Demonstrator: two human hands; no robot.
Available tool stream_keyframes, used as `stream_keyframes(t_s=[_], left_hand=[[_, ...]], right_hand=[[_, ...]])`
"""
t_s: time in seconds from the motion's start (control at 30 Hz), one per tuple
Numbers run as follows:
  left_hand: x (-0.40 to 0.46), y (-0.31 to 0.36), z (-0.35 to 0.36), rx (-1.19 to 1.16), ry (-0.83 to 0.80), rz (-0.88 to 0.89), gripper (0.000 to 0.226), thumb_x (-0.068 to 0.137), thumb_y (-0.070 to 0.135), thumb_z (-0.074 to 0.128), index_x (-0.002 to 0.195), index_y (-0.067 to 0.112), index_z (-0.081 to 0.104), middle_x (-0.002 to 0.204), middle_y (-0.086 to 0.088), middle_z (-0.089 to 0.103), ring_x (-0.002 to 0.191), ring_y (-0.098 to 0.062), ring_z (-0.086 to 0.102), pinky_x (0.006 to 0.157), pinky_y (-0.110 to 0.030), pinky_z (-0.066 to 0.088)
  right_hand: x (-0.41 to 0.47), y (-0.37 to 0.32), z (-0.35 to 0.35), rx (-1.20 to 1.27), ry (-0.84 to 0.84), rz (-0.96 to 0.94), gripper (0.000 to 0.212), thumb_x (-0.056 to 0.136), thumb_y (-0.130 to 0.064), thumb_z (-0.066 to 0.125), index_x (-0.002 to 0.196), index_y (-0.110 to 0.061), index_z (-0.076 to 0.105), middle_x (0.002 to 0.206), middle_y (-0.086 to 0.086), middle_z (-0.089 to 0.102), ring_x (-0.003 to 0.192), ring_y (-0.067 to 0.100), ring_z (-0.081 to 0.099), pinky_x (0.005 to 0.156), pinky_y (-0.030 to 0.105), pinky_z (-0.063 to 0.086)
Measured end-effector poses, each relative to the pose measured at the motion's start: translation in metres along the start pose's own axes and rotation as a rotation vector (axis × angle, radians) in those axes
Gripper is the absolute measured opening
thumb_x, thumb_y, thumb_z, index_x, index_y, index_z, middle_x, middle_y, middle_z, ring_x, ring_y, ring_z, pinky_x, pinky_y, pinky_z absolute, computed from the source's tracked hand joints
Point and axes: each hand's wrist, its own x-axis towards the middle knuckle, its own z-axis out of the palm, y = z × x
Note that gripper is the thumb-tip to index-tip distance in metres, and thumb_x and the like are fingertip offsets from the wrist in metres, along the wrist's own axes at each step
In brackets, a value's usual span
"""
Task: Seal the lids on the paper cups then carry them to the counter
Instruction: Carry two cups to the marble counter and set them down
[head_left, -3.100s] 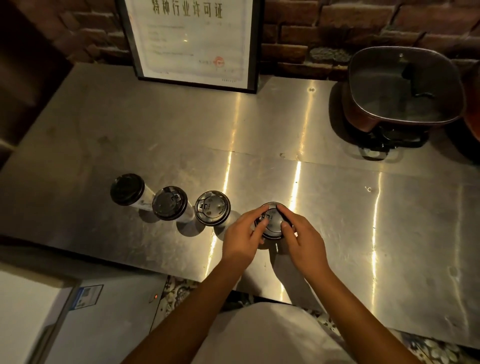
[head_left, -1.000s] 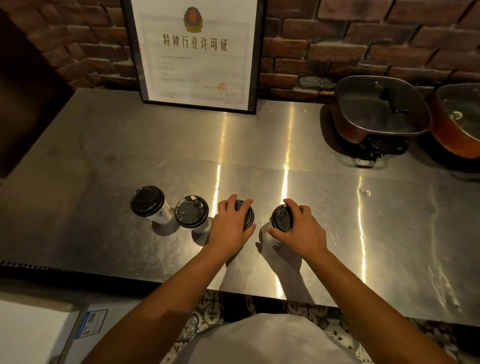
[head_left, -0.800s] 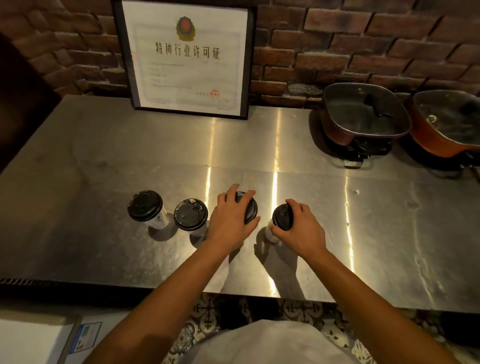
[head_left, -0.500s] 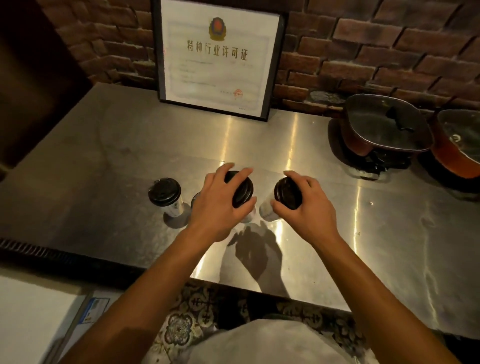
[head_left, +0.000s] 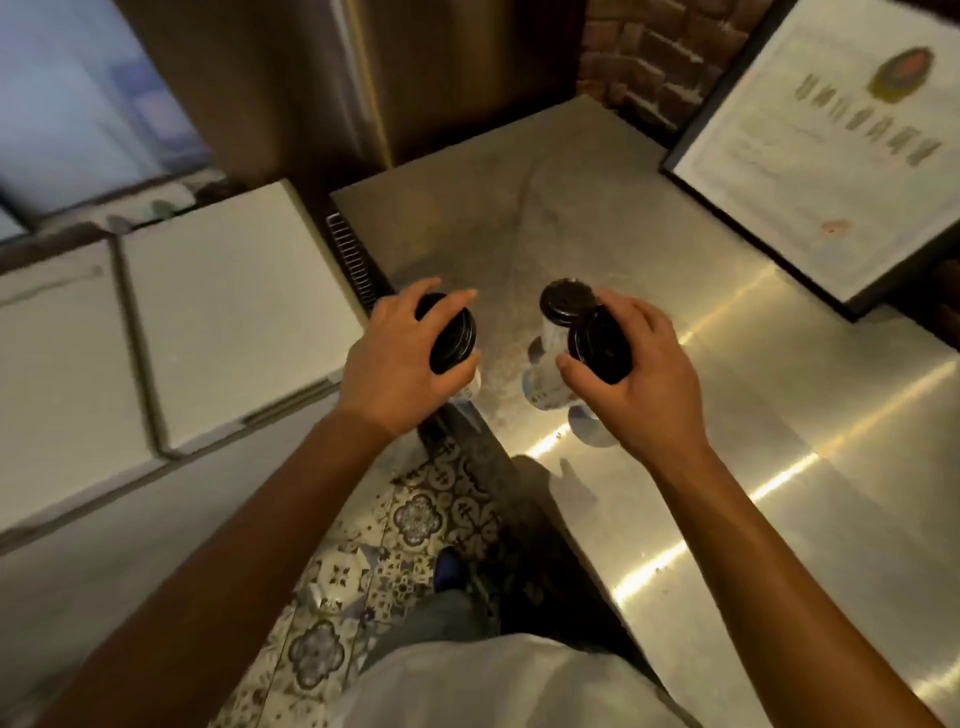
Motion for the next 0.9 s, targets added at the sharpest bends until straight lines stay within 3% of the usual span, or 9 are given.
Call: stream_keyframes(t_s=[0.13,0.33,0.47,0.57,0.9], left_hand=[[-0.051,-0.032,-0.029,0.047,0.081,-0.210,0.069,0.090,0.053,0.066,0.151,0.037,0.038,0.157,-0.002,0.036,0.138,-0.027,0.038,0.100,-0.047,0.049],[-0.171,-0.103,-0.085,0.113,0.269,-0.417,0.066,0.087,0.047,0.072,0.146,0.026,0.050,0.147,-0.010,0.048,0.127,-0.032,0.049,0.093,-0.047,0.056],[-0.244,-0.149,-0.130,0.175,0.338,-0.638,0.068,0.084,0.047,0.074,0.145,0.029,0.049,0.149,-0.007,0.046,0.128,-0.033,0.049,0.090,-0.052,0.057],[-0.300,-0.181,-0.161,0.202,0.356,-0.728,0.070,0.084,0.049,0.073,0.147,0.032,0.046,0.152,-0.003,0.043,0.132,-0.032,0.046,0.092,-0.052,0.056],[-0.507,-0.248,-0.244,0.335,0.445,-1.036,0.068,0.087,0.055,0.066,0.147,0.036,0.042,0.151,-0.002,0.042,0.131,-0.030,0.044,0.090,-0.049,0.057]], right_hand=[[-0.009,-0.034,0.042,0.036,-0.172,-0.102,0.073,0.084,-0.055,0.072,0.148,-0.038,0.043,0.152,-0.002,0.043,0.133,0.019,0.052,0.105,0.037,0.049],[-0.034,-0.131,0.125,0.098,-0.397,-0.362,0.070,0.081,-0.052,0.074,0.143,-0.035,0.048,0.145,-0.002,0.049,0.128,0.019,0.053,0.096,0.030,0.043],[-0.063,-0.205,0.187,0.124,-0.518,-0.539,0.070,0.081,-0.061,0.067,0.144,-0.042,0.044,0.150,-0.005,0.043,0.133,0.020,0.050,0.102,0.039,0.051],[-0.099,-0.257,0.235,0.176,-0.581,-0.594,0.067,0.083,-0.061,0.068,0.144,-0.042,0.045,0.153,-0.005,0.042,0.134,0.019,0.049,0.105,0.046,0.051],[-0.252,-0.419,0.360,0.268,-0.843,-0.867,0.070,0.083,-0.066,0.062,0.146,-0.044,0.043,0.156,-0.007,0.038,0.139,0.020,0.046,0.104,0.047,0.052]])
